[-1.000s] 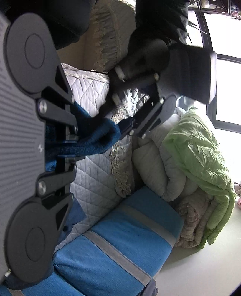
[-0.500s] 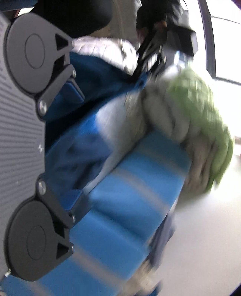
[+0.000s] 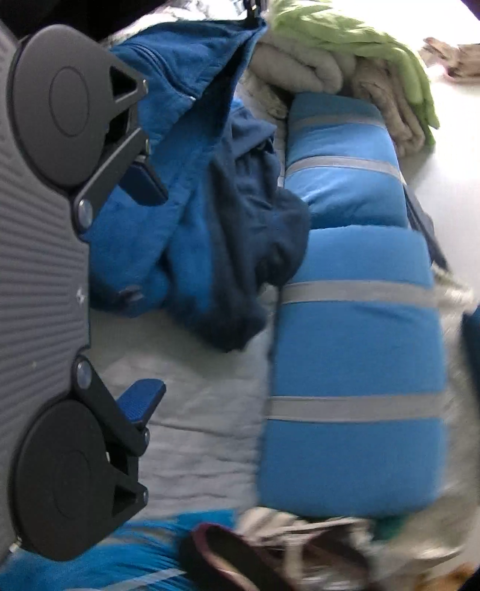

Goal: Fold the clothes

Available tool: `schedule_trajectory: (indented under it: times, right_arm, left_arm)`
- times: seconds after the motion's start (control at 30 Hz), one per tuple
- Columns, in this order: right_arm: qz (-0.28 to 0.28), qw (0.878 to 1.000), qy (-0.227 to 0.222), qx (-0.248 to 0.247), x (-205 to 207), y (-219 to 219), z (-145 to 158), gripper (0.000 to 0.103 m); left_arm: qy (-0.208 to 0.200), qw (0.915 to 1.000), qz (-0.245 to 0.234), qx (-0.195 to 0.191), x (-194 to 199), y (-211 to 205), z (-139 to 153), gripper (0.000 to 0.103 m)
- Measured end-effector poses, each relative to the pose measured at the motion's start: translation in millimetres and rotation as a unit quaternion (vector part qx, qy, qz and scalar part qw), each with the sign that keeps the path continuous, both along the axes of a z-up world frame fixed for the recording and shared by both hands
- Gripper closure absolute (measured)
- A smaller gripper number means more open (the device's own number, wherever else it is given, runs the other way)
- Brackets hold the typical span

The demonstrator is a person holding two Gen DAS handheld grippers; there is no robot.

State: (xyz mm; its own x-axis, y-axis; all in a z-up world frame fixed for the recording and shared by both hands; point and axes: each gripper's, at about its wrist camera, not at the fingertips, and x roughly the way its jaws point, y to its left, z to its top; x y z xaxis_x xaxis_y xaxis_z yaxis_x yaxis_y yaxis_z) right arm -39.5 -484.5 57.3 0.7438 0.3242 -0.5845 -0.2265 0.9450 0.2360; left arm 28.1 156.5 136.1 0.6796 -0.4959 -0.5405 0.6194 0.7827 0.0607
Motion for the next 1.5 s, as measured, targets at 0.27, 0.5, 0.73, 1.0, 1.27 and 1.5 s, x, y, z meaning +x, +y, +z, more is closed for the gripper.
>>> schedule_trajectory:
  times: [0.27, 0.5, 0.73, 1.0, 1.27, 1.5]
  right_arm:
    - [-0.002, 0.993, 0.011, 0.121, 12.1, -18.2, -41.5, 0.004]
    - [-0.009, 0.983, 0.025, 0.183, 35.3, -16.5, -49.1, 0.017]
    - [0.006, 0.972, 0.085, 0.219, 59.2, -9.7, -63.5, 0.032]
    - [0.010, 0.974, 0.014, 0.225, 43.2, -10.3, -40.9, 0.089]
    - [-0.011, 0.983, -0.002, 0.184, 68.5, 9.0, -12.9, 0.090]
    - [-0.079, 0.992, 0.059, 0.081, 88.0, 35.8, -28.0, 0.028]
  left_arm:
    - [0.037, 0.9954, 0.088, -0.001, 31.5, 13.0, -29.5, 0.087]
    - [0.076, 0.9891, 0.125, 0.015, 63.2, 9.6, -69.4, 0.087]
    - [0.087, 0.9882, 0.125, 0.015, 65.8, 9.7, -83.7, 0.087]
    - [0.084, 0.9897, 0.113, -0.027, 55.4, 21.9, -68.6, 0.087]
    - [0.121, 0.9807, 0.140, -0.063, 69.0, 35.0, -74.4, 0.086]
    - [0.154, 0.9687, 0.195, 0.003, 89.0, 6.3, -93.5, 0.060]
